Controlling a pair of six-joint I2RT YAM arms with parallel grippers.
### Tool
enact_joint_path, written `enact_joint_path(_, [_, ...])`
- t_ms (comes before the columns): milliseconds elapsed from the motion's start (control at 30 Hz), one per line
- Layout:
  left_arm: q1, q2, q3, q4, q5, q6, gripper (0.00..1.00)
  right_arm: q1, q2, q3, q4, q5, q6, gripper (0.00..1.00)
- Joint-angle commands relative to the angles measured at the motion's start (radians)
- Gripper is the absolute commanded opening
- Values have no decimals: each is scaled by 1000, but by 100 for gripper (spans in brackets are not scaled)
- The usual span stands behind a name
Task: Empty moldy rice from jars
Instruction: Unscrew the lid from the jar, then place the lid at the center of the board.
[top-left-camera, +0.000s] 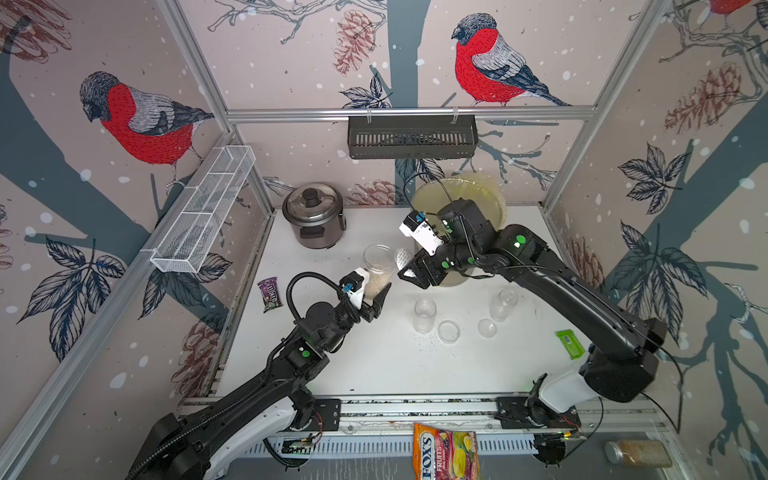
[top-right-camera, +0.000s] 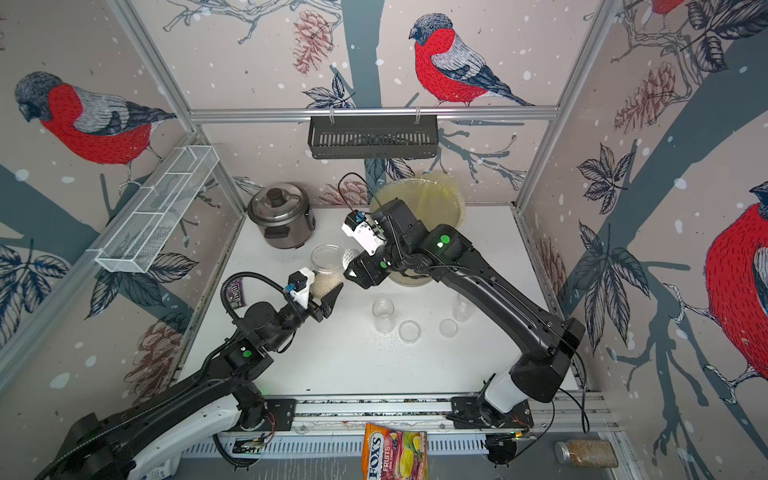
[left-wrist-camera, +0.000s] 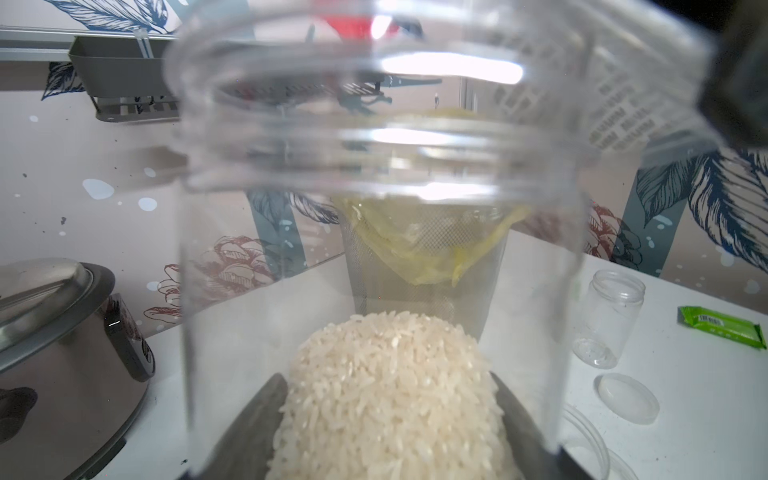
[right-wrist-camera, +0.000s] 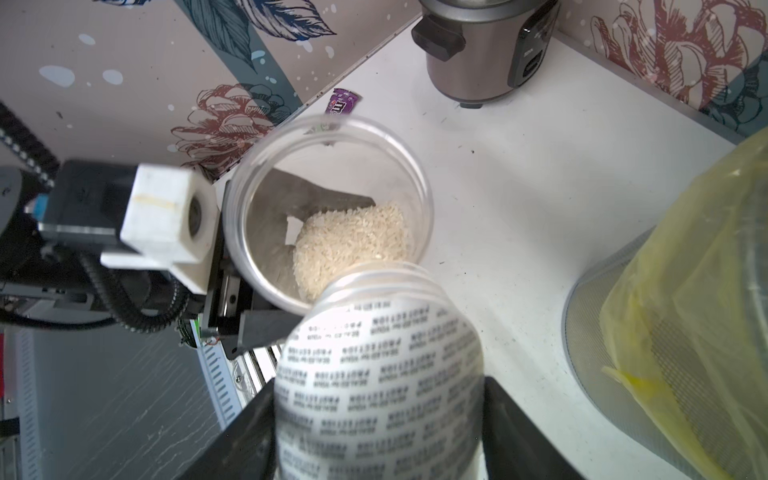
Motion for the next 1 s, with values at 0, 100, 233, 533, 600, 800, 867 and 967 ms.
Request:
enact_joint_path(0, [3,-17,14,42,-44,-35,28,11,-42,-41,102,28,-68,62])
enact_joint_path(100, [4,-12,21,35,-74,-38,29,13,-62,-93,130,9,-80,63])
enact_joint_path(233, [12,-14,33,28,-122,-39,28,37,-69,-166,141,-10,-112,63])
enact_joint_path(533, [36,-68,65,-14,-212,-35,29,49,-24,-254,151,42,-159,64])
enact_joint_path(600, [37,-77,71,-23,-232,-41,29,49,4,-256,154,62,-159,64])
enact_joint_path(800, [43,-112,77,-50,-313,-52,29,46,95,-255,203,92,-153,65])
enact_joint_path(867, [44,-128,75,-53,-341,-56,30,47,133,-250,224,108,-146,65])
enact_joint_path(967, [44,-156,68,-53,-392,-53,31,49,203,-239,243,154,-132,65])
